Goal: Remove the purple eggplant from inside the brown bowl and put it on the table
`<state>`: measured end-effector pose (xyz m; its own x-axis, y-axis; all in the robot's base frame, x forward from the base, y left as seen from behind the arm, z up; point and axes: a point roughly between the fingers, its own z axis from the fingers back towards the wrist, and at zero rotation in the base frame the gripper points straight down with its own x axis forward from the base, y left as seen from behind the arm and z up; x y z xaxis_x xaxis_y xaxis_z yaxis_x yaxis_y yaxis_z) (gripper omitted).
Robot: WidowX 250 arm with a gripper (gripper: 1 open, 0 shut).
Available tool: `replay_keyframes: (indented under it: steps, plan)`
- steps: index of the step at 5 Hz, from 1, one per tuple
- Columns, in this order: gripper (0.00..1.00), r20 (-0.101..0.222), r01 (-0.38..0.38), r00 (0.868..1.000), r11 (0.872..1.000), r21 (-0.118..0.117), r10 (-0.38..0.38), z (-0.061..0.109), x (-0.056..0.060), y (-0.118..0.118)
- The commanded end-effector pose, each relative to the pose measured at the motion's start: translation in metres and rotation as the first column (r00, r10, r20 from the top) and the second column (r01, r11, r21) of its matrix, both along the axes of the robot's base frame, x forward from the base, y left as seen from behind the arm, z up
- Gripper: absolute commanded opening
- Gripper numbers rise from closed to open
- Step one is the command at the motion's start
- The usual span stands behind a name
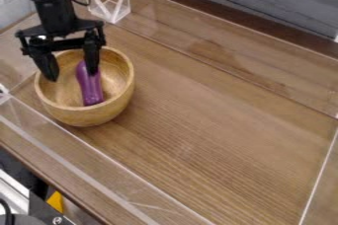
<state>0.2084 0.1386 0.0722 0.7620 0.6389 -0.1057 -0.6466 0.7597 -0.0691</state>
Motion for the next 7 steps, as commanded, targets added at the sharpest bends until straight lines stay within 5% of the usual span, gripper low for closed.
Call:
replay_keyframes:
  steps: [1, 7]
  plan:
    - [1.00, 0.032, -0.026, 0.999, 1.000, 0.015, 0.026, 0.001, 0.004, 0.001]
    - [1.00, 0.069, -0.136, 0.988, 0.990, -0.024, 0.137, -0.021, 0.020, -0.019]
